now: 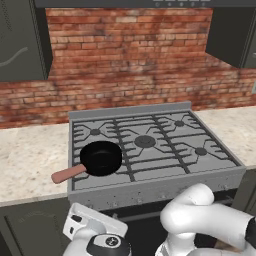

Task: Turn off the front left burner of the stove.

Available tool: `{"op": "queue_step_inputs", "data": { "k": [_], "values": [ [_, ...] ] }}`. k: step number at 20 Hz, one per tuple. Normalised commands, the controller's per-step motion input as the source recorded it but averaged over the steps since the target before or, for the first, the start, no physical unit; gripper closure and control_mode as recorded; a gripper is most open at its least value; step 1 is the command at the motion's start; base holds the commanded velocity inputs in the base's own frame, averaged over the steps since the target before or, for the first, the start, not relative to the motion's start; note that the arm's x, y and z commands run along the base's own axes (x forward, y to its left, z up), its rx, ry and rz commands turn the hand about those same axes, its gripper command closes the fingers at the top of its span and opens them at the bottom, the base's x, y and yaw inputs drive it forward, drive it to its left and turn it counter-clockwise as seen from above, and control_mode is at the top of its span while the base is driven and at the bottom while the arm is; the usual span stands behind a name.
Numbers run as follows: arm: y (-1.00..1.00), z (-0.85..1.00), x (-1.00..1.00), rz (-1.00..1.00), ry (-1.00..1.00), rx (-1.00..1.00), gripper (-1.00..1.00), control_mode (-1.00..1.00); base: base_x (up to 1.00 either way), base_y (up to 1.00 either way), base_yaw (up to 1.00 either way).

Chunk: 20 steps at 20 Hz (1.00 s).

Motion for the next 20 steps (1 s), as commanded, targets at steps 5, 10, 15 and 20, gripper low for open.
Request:
{"op": "queue_step_inputs", "data": {
  "k": [5, 10, 15, 20],
  "values": [
    [0.17, -0.23, 0.0, 0.05, 0.0, -0.06, -1.0, -1.0, 0.0, 0.0, 0.0],
    [0.11, -0.2, 0.0, 0.0, 0.0, -0.04, -1.0, -1.0, 0.0, 0.0, 0.0],
    [0.11, -0.23, 0.0, 0.0, 0.0, -0.03, -1.0, -1.0, 0.0, 0.0, 0.0],
    [0.06, -0.21, 0.15, 0.0, 0.0, 0.0, -1.0, -1.0, 0.0, 0.0, 0.0]
  ]
}}
